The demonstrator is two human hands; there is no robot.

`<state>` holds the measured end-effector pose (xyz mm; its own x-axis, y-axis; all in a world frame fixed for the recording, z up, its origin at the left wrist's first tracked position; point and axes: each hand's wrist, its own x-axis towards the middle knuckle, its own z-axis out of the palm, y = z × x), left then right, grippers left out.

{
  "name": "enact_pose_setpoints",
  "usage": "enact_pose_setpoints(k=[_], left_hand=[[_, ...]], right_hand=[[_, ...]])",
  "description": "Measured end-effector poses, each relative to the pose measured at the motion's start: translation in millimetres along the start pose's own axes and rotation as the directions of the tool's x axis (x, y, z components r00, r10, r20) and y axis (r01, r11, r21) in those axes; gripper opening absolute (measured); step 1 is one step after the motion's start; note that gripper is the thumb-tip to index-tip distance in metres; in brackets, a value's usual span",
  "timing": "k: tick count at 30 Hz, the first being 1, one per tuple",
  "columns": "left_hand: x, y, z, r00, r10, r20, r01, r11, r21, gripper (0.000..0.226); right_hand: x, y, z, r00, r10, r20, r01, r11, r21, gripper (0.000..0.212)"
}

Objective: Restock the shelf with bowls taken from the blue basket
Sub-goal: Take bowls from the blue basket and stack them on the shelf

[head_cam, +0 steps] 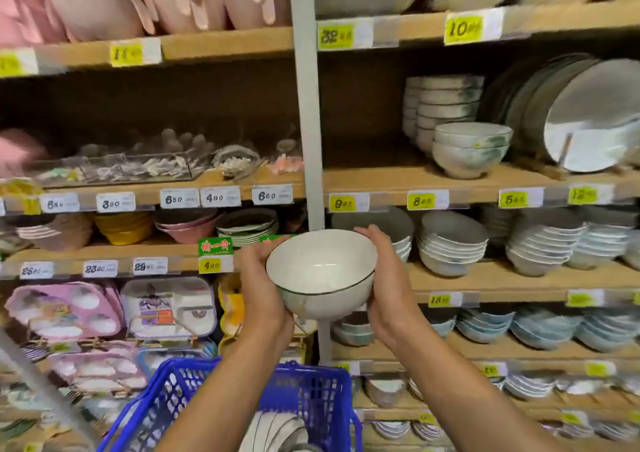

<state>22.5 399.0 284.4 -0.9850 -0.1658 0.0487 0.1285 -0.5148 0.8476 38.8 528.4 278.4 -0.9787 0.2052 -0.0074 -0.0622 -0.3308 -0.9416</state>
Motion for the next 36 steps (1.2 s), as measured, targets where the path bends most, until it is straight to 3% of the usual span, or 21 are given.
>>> enact_pose_setpoints(k=[8,11,15,17,19,23,26,28,33,36], left_hand=[[-30.2,-32.9,131.9,0.993,-0.061,0.097,0.064,0.997,-0.033,0.040],[-39.6,-46.7,179.2,0.987,-0.068,0.143,0.075,0.996,-0.043,0.043],[-55.4,-67.6,237.7,0.993,-0.010,0.118,0.022,0.994,-0.105,0.036],[-70.2,-86.7,261.4,0.996,0.018,0.084,-0.013,0.998,-0.060,0.019],[-80.7,-99.0,277.0,0.997,0.019,0.072,-0.018,1.000,-0.023,0.040],[-65.8,-94.7,295.7,0.990,-0.129,0.050,0.133,0.988,-0.076,0.028],[-47.9,-82.4,299.9,0.988,-0.156,0.017,0.157,0.987,-0.042,0.019],[-36.9,-75.2,302.5,0.989,-0.148,0.009,0.148,0.989,-0.018,0.021],[-12.8,-65.5,308.6,0.983,-0.170,0.074,0.168,0.985,0.038,0.035],[-0.1,-61.1,314.2,0.978,-0.171,0.121,0.162,0.984,0.079,0.047]], right_hand=[[6.0,-84.2,-107.5,0.988,-0.092,-0.127,0.097,0.995,0.031,0.021],[12.4,-108.6,-147.0,0.978,-0.106,-0.179,0.114,0.993,0.037,0.028],[24.6,-140.3,-182.0,0.937,-0.155,-0.314,0.185,0.980,0.069,0.025],[32.0,-150.9,-190.2,0.896,-0.237,-0.376,0.263,0.965,0.020,0.028],[33.9,-156.5,-195.0,0.859,-0.322,-0.399,0.329,0.943,-0.051,0.037],[30.5,-153.1,-213.5,0.892,-0.354,-0.280,0.330,0.935,-0.131,0.055],[41.8,-160.6,-230.9,0.915,-0.346,-0.209,0.346,0.937,-0.037,0.040],[59.3,-172.6,-238.1,0.936,-0.311,-0.164,0.312,0.950,-0.022,0.027],[99.7,-195.8,-239.8,0.992,-0.125,0.033,0.125,0.992,0.027,0.030],[118.1,-201.6,-236.9,0.989,-0.117,0.089,0.110,0.991,0.074,0.032]])
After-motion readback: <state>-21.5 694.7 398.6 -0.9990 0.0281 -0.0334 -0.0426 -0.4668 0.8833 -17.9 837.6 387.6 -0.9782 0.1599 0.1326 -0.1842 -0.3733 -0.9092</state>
